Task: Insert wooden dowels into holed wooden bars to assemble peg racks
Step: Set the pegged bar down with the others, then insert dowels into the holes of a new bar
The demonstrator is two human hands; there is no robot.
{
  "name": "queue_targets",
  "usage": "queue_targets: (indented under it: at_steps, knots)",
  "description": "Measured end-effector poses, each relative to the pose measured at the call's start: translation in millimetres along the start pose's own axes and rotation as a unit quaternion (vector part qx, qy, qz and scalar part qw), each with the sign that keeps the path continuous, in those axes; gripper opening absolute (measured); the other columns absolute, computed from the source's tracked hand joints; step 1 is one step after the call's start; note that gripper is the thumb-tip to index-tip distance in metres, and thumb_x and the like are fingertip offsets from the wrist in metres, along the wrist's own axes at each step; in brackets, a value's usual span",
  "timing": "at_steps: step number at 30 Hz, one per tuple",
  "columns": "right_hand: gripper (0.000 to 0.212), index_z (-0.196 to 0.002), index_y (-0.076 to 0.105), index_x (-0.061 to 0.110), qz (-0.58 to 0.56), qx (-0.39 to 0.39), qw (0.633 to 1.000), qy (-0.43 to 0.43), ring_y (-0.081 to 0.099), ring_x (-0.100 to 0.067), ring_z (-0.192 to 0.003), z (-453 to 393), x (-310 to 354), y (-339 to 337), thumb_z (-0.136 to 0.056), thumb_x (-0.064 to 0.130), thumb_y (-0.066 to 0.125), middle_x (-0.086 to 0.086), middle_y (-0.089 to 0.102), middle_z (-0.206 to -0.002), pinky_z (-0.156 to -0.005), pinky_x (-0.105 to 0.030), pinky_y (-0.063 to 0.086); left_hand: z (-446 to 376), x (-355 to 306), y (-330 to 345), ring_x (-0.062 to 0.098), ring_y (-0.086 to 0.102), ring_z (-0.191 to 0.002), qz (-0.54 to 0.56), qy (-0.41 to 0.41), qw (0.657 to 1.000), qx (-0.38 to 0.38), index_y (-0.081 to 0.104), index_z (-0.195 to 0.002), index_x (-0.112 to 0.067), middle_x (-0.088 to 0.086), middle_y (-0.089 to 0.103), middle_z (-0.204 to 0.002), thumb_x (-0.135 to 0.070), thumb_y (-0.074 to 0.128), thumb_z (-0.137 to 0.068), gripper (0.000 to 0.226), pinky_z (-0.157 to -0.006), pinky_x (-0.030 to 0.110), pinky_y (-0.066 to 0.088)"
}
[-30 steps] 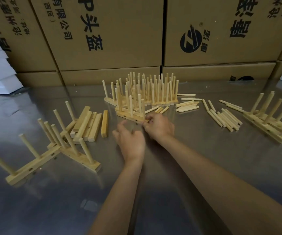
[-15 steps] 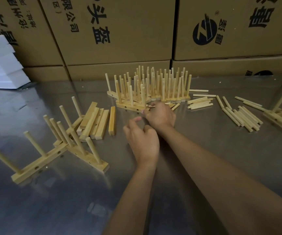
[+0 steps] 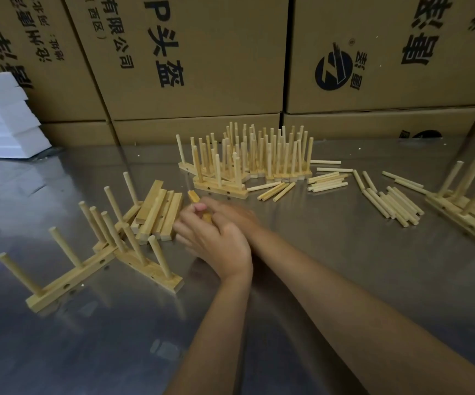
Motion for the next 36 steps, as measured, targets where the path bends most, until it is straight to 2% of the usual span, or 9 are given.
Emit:
queue_targets:
  at_steps: [4, 7, 10, 13, 18, 22, 25, 28, 36]
  knots:
    - [0.011, -0.102, 0.044, 0.023, -0.126, -0.089, 0.985, 0.073, 0.054, -0.017, -0.075, 26.0, -22.1, -3.3, -0.097, 0.03, 0.051, 0.002, 0.056, -0.081, -0.062, -0.031, 0.038, -1.5, -1.0, 3.4, 0.014, 0.034, -0.105, -0.005, 0.022, 1.0, 0.022, 0.046, -0.099, -0.018, 0.0, 0.041, -0.11, 0.0, 0.055, -0.085, 0.024, -0.092, 0.022, 0.018]
    - [0.017, -0.109, 0.046, 0.021, -0.309, -0.197, 0.923, 0.116, 0.044, -0.012, -0.059, 63.4, -43.7, -13.9, -0.097, 0.02, 0.057, 0.003, 0.049, -0.067, -0.056, -0.028, 0.035, -3.3, 10.7, 9.9, 0.018, 0.038, -0.109, 0.027, -0.043, 0.997, 0.056, 0.049, -0.11, -0.014, 0.001, 0.037, -0.114, 0.001, 0.05, -0.089, 0.027, -0.09, 0.02, 0.023]
    - [0.025, -0.116, 0.043, 0.022, -0.422, -0.197, 0.878, 0.107, 0.042, -0.005, -0.055, 95.2, -48.3, -17.9, -0.098, 0.013, 0.057, 0.005, 0.052, -0.065, -0.054, -0.019, 0.036, 3.9, 28.4, 31.8, 0.023, 0.055, -0.107, 0.091, -0.175, 0.965, 0.174, 0.045, -0.138, -0.015, -0.001, 0.05, -0.113, -0.018, 0.045, -0.102, 0.036, -0.087, 0.031, 0.044]
    - [0.031, -0.118, 0.044, 0.019, -0.443, -0.197, 0.869, 0.097, 0.046, 0.0, -0.054, 119.6, -43.7, -18.2, -0.095, 0.008, 0.061, 0.01, 0.053, -0.063, -0.057, -0.015, 0.039, 21.9, 26.3, 54.0, 0.023, 0.065, -0.097, 0.161, -0.228, 0.912, 0.302, 0.056, -0.13, -0.015, 0.004, 0.066, -0.102, -0.034, 0.047, -0.104, 0.034, -0.083, 0.036, 0.052]
    - [0.025, -0.104, 0.053, 0.031, -0.142, -0.276, 0.949, 0.055, 0.053, -0.006, -0.068, 158.1, -33.1, -46.3, -0.086, 0.025, 0.069, 0.009, 0.054, -0.076, -0.061, -0.025, 0.044, 47.9, 22.7, 64.4, 0.019, 0.061, -0.07, 0.113, -0.215, 0.89, 0.386, 0.064, -0.088, -0.018, -0.002, 0.061, -0.067, -0.027, 0.06, -0.098, 0.013, -0.069, 0.034, 0.05]
    - [0.033, -0.11, 0.06, 0.032, -0.012, -0.299, 0.953, 0.051, 0.049, 0.0, -0.09, 180.2, -52.7, -72.3, -0.089, 0.057, 0.053, 0.019, 0.053, -0.096, -0.076, -0.031, 0.048, 56.1, 18.8, 68.1, 0.019, 0.063, -0.053, 0.157, -0.244, 0.862, 0.415, 0.055, -0.114, -0.012, 0.011, 0.069, -0.082, -0.02, 0.049, -0.104, 0.014, -0.049, 0.032, 0.056]
    - [0.044, -0.131, 0.054, 0.017, 0.137, -0.304, 0.928, 0.166, 0.047, -0.024, -0.123, 201.9, -119.5, -105.0, -0.095, 0.044, 0.051, -0.003, 0.054, -0.129, -0.101, -0.04, 0.038, 62.0, 15.9, 73.6, 0.024, 0.061, -0.047, 0.166, -0.241, 0.844, 0.45, 0.039, -0.132, -0.028, 0.018, 0.072, -0.09, -0.023, 0.038, -0.108, 0.024, -0.047, 0.035, 0.056]
    - [0.053, -0.148, 0.038, 0.021, 0.204, -0.211, 0.913, 0.284, 0.019, -0.022, -0.148, 219.6, -189.6, -119.5, -0.1, 0.044, 0.042, -0.001, 0.029, -0.159, -0.115, -0.046, 0.021, 61.5, 14.9, 76.7, 0.024, 0.058, -0.045, 0.177, -0.239, 0.836, 0.46, 0.034, -0.138, -0.024, 0.021, 0.073, -0.089, -0.024, 0.033, -0.11, 0.029, -0.043, 0.033, 0.054]
    - [0.02, -0.107, 0.07, 0.023, 0.214, -0.266, 0.912, 0.229, 0.038, -0.02, -0.139, 219.5, -192.1, -122.0, -0.094, 0.031, 0.056, 0.007, 0.064, -0.128, -0.102, -0.037, 0.022, 59.8, 20.0, 81.7, 0.021, 0.057, -0.04, 0.19, -0.265, 0.825, 0.461, 0.036, -0.138, -0.012, 0.021, 0.07, -0.074, -0.023, 0.029, -0.11, 0.031, -0.037, 0.028, 0.051]
Point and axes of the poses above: each hand's wrist, its own z-axis away from the middle knuckle, its own y-axis out of the palm, x = y × z, the point moved 8 cm from there along -z, towards the middle knuckle
